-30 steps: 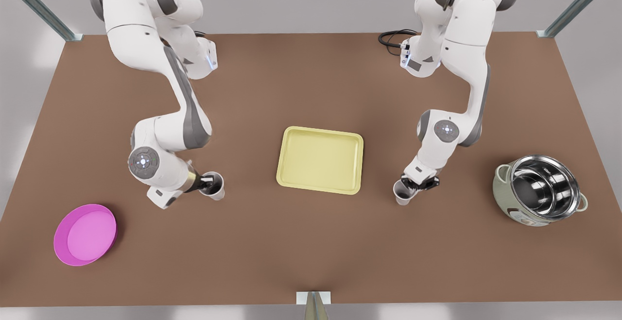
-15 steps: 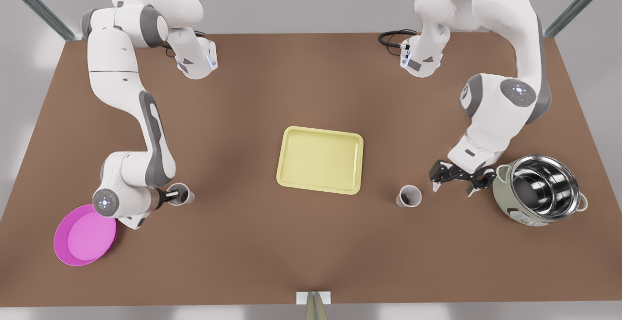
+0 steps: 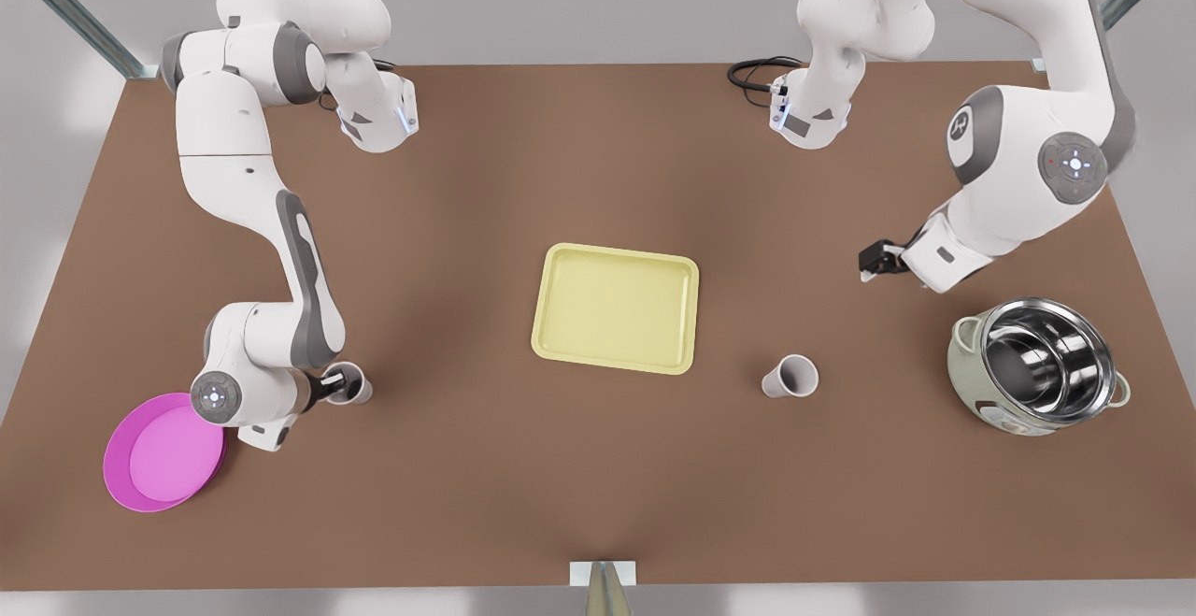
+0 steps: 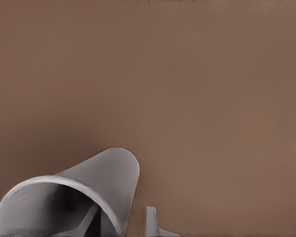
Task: Use the left arm to pick up the white IKEA cup from the tray and place it on the middle-left position; use the right arm to pick up the white IKEA cup from the tray and place it on the middle-right position
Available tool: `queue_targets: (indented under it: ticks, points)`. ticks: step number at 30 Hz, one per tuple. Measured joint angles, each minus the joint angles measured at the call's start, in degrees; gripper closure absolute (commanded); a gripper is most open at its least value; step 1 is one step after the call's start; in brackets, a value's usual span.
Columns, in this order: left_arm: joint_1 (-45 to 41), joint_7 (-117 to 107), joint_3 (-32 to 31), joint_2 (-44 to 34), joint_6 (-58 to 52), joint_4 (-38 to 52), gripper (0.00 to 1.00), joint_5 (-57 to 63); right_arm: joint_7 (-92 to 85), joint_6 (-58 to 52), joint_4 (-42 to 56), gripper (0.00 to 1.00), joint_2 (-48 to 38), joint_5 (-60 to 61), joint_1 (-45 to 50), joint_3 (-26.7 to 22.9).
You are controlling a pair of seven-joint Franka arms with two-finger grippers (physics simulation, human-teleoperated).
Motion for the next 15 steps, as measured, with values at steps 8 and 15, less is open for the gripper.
queue_targets:
  ticks: [8,15]
  points:
    - [1.9,0.3,0.0,0.1,-1.6,0.1,0.0,0.1,-1.8,-4.6,7.5,0.27,-4.9,-0.1,0.2,0.4]
    - [1.6,0.4,0.0,2.0,-1.6,3.7,0.0,0.0,6.2,-17.4,11.2,0.0,-16.4,-1.9,0.8,0.6]
